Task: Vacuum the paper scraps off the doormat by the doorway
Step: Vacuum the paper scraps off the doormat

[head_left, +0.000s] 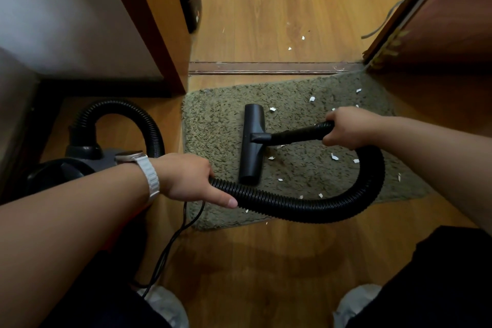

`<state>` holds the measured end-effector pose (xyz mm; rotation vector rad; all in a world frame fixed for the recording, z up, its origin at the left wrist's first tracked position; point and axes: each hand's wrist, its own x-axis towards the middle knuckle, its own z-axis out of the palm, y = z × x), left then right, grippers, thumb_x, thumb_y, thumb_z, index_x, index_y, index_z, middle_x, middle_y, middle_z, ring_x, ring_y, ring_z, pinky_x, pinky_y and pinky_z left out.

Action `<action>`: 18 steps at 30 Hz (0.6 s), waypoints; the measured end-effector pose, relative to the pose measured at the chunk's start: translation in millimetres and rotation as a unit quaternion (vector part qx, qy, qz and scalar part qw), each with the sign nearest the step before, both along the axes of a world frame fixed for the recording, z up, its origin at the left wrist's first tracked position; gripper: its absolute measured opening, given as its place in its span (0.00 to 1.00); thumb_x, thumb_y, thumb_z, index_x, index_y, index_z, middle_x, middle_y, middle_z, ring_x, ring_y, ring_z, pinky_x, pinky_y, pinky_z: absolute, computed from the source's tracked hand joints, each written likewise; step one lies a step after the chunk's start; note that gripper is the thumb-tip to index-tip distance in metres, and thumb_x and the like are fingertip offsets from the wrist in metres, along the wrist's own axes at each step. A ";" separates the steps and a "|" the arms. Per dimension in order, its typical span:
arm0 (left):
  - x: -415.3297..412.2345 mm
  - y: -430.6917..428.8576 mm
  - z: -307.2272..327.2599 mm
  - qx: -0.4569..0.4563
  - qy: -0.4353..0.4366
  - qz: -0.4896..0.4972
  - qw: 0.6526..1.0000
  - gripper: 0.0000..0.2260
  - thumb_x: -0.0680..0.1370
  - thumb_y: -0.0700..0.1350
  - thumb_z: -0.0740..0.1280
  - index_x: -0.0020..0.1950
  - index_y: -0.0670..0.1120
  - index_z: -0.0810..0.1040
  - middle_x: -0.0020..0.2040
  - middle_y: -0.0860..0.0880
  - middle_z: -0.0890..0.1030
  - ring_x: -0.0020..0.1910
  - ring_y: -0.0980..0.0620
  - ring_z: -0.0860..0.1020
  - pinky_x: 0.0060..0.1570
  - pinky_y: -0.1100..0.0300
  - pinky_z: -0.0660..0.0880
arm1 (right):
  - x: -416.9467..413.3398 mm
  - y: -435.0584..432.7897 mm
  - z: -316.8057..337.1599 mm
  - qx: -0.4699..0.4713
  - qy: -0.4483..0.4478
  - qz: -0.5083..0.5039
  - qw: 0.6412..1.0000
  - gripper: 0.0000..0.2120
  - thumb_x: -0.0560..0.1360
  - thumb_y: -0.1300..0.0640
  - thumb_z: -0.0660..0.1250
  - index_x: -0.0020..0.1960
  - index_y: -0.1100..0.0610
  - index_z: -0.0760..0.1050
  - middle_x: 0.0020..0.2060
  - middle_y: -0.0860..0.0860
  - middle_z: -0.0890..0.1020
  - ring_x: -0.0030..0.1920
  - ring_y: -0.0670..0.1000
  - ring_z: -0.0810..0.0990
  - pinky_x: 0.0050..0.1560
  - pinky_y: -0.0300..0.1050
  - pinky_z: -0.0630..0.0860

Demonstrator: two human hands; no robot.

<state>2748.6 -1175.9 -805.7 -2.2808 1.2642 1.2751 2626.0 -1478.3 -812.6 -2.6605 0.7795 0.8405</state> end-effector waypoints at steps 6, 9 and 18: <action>-1.4 -6.2 -2.9 -0.004 0.001 -0.005 1.000 0.40 0.54 0.84 0.54 0.38 0.50 0.78 0.33 0.52 0.77 0.34 0.53 0.76 0.37 0.56 0.73 | -4.5 -9.0 -1.0 -0.002 -0.005 -0.025 1.000 0.06 0.73 0.52 0.72 0.47 0.52 0.77 0.36 0.52 0.81 0.34 0.51 0.80 0.30 0.40 0.70; -0.7 -6.7 -4.5 -0.008 0.005 -0.003 1.000 0.41 0.53 0.85 0.53 0.37 0.49 0.77 0.31 0.53 0.76 0.32 0.53 0.76 0.37 0.56 0.72 | -5.1 -14.3 -0.8 -0.011 -0.006 -0.044 0.999 0.10 0.72 0.51 0.73 0.51 0.53 0.79 0.37 0.53 0.82 0.36 0.52 0.81 0.34 0.43 0.76; -0.1 -7.7 0.0 -0.018 -0.007 0.005 1.000 0.36 0.58 0.83 0.56 0.36 0.50 0.75 0.32 0.53 0.77 0.33 0.54 0.76 0.36 0.57 0.71 | -5.5 -19.6 -1.0 -0.021 -0.023 -0.085 0.996 0.11 0.73 0.52 0.72 0.51 0.57 0.79 0.37 0.55 0.82 0.34 0.54 0.81 0.38 0.46 0.80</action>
